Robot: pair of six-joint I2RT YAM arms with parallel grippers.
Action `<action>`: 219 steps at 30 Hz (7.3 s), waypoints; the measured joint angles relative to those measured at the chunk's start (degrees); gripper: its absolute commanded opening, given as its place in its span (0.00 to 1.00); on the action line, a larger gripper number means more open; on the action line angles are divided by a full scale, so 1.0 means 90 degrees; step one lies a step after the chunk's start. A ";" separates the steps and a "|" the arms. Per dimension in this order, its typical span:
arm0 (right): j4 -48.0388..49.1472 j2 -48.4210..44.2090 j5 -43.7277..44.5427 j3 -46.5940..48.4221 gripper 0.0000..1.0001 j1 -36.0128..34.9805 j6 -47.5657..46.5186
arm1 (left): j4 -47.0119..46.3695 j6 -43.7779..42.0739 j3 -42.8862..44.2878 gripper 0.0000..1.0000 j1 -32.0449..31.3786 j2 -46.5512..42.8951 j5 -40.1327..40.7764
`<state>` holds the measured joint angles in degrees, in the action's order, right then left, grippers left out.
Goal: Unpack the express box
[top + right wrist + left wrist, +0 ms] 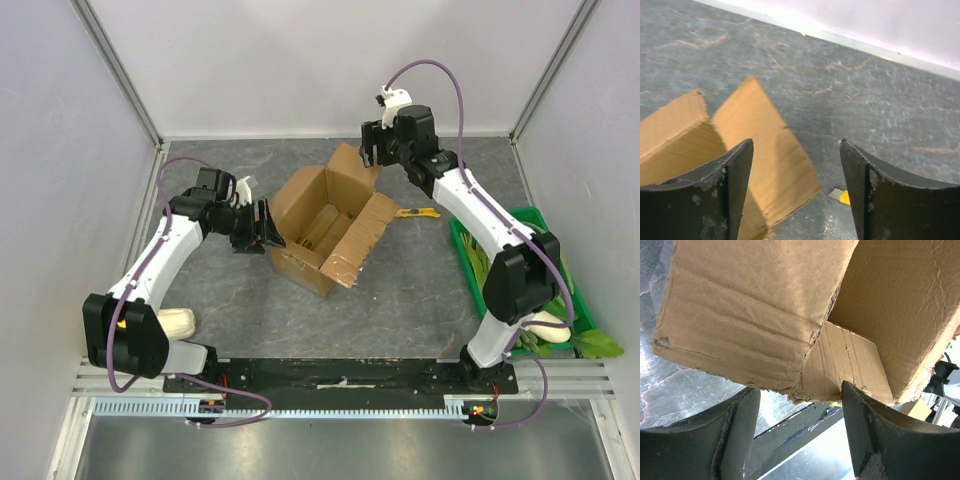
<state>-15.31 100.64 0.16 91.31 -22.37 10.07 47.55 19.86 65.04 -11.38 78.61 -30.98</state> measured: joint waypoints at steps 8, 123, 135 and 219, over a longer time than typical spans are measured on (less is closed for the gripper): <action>0.0724 -0.0707 -0.0525 -0.0420 0.45 -0.0602 -0.0510 | 0.0000 0.0000 0.0007 0.71 0.0000 0.0046 0.0049; -0.0032 -0.0226 0.1294 -0.1870 0.84 -0.1294 0.3009 | 0.1800 0.1712 0.3376 0.89 -0.1603 0.1610 0.7210; 0.0017 -0.0763 0.1052 -0.1037 0.77 -0.1229 0.2341 | 0.0886 0.2074 0.0544 0.64 0.0253 0.0187 0.5362; 0.1003 0.1212 -0.2684 0.0219 0.74 -0.2120 0.1545 | -0.1365 0.1870 0.0697 0.63 0.0942 0.0440 0.3174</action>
<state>-6.28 111.55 -23.99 93.27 -41.45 23.97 35.27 36.69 71.31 -2.90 82.56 -2.42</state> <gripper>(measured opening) 0.772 0.626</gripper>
